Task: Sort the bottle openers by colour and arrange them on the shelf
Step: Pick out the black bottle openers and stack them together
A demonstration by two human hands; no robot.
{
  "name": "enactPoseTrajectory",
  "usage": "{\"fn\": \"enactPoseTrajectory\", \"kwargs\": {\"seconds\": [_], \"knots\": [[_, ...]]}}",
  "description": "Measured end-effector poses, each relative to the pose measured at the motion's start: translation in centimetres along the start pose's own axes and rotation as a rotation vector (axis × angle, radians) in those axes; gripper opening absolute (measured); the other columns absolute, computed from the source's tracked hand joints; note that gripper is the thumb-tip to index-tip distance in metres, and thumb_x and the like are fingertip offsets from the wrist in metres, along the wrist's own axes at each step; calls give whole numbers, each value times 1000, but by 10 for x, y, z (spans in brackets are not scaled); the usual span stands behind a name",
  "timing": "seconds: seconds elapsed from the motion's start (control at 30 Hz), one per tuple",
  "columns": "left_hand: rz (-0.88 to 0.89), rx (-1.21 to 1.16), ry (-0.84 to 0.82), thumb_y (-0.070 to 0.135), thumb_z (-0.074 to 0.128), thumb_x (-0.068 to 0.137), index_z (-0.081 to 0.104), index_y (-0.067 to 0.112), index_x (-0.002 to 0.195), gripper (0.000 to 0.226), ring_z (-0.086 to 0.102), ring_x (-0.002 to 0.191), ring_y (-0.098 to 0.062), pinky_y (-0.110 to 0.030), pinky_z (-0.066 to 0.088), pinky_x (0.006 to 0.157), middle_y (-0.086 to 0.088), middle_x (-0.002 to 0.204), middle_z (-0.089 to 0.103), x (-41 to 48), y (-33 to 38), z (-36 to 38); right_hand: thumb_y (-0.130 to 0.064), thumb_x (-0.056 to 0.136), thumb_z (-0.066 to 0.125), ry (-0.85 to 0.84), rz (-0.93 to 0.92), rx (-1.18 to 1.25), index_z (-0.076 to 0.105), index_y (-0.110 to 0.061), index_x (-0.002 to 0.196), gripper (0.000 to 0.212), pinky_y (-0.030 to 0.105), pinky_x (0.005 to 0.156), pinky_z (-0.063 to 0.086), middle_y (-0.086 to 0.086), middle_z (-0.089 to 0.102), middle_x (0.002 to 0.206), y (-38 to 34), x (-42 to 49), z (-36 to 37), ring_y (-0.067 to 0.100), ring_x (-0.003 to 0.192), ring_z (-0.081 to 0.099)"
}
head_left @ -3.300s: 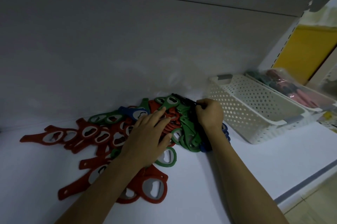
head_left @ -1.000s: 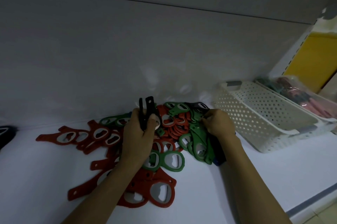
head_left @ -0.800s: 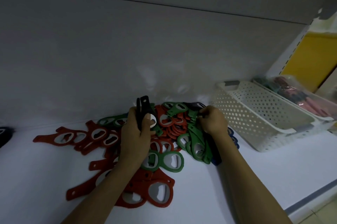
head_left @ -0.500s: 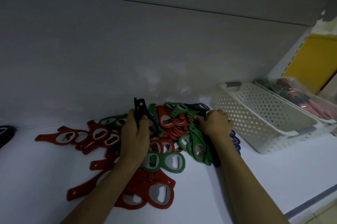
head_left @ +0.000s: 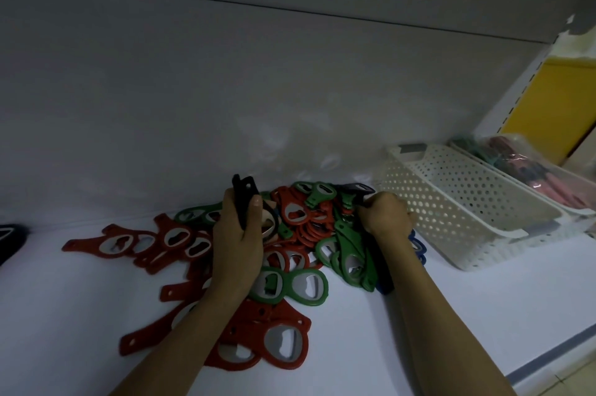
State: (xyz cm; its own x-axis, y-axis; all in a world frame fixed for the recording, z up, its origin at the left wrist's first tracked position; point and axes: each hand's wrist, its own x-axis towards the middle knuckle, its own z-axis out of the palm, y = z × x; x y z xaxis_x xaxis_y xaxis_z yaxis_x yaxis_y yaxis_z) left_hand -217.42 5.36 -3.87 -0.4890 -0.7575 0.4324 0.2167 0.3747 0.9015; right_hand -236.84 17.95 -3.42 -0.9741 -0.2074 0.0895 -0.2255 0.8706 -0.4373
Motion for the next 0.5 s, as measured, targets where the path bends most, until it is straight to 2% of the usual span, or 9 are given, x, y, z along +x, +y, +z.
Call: {"fn": "enactPoseTrajectory", "kwargs": {"seconds": [0.1,0.17,0.23,0.3,0.4,0.5], "knots": [[31,27,-8,44,40,90,39,37,113,24,48,81,30,5,37,65,29,93,48,-1,2,0,-30,81,61,-12,11,13,65,-6,82,23,40,94,45,16,66,96,1,3,-4,31,98,61],[36,22,1,40,40,92,36,38,113,22,46,81,32,7,35,64,31,94,45,-2,2,0,-26,82,60,5,4,28,63,-8,76,20,34,83,48,13,65,83,3,1,-5,29,86,64],[40,21,5,33,42,95,36,36,114,20,45,81,34,8,34,65,31,94,44,-2,2,1,-18,86,56,53,-8,77,68,-7,85,17,29,68,45,12,67,82,4,0,-5,25,75,61],[59,27,1,31,43,95,37,37,111,19,45,82,33,8,35,66,30,94,45,-3,3,1,-12,88,54,110,-28,173,67,-4,99,19,31,68,47,15,69,92,4,0,-6,28,78,62],[34,8,-30,41,44,90,43,47,101,13,51,86,26,2,40,68,26,92,53,-1,5,1,-7,90,50,254,-75,295,60,-4,108,21,33,75,46,18,67,101,1,-3,-8,33,91,63],[-188,-180,39,39,49,93,53,47,105,15,59,100,3,-11,46,79,20,100,60,6,5,2,-2,90,51,468,-240,425,61,-2,106,19,29,72,44,15,68,95,-5,-15,-11,30,84,63]]}}
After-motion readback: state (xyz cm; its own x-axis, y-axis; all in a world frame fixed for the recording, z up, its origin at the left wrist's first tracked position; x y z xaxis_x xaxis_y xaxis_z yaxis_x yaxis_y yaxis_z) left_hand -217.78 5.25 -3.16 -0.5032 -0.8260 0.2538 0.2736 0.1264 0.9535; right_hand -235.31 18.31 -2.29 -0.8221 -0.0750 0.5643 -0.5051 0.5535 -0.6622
